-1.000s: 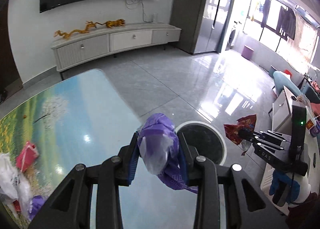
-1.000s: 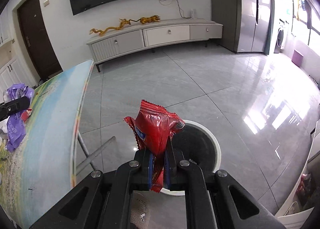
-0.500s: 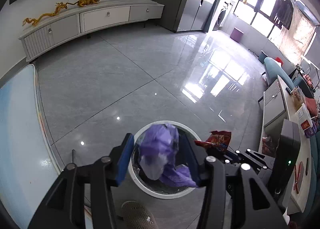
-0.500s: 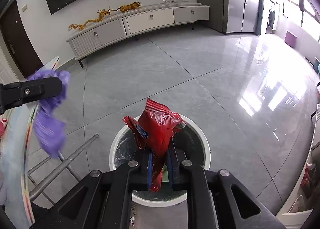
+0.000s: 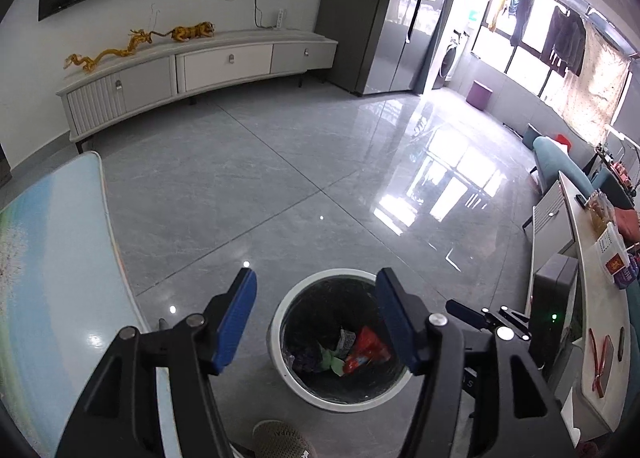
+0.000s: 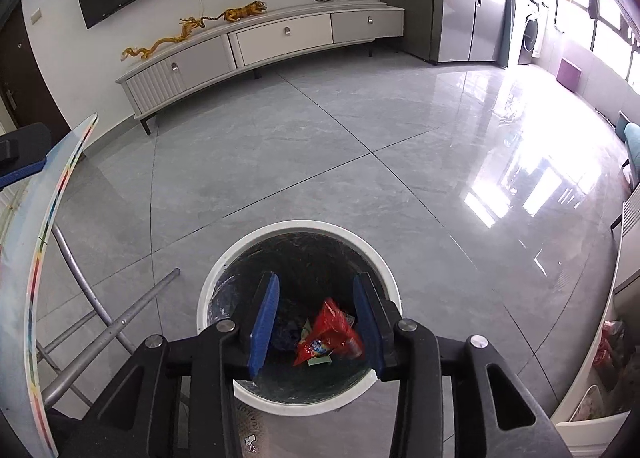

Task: Collect trash
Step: 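Carry both bags over the bin and open both tools to drop them, then move both tools back to the trash pile on the table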

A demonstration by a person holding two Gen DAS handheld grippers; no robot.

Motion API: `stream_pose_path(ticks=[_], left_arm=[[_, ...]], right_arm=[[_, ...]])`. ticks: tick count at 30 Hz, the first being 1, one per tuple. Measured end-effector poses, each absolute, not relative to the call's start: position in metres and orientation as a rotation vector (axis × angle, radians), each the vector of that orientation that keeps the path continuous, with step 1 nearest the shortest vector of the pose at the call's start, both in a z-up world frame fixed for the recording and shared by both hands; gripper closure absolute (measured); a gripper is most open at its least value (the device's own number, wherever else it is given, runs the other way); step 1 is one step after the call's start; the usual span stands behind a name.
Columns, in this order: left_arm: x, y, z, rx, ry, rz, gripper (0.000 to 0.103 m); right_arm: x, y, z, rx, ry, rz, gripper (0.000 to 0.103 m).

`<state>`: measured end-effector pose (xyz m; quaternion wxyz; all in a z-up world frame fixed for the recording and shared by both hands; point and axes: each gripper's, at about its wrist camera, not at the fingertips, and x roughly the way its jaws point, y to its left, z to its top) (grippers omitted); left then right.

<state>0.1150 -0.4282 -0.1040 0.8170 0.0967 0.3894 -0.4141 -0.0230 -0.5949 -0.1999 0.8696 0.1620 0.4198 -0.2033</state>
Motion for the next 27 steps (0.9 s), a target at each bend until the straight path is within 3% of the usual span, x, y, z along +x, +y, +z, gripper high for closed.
stream_pose_path(ticks=[16, 27], left_arm=[[0.093, -0.276, -0.028, 0.15, 0.625, -0.742, 0.043], [0.097, -0.149, -0.029, 0.075, 0.589, -0.57, 0.043]], right_arm=[[-0.02, -0.497, -0.089, 0.186, 0.678, -0.277, 0.066], [0.003, -0.396, -0.051, 0.031, 0.647, -0.127, 0.066]])
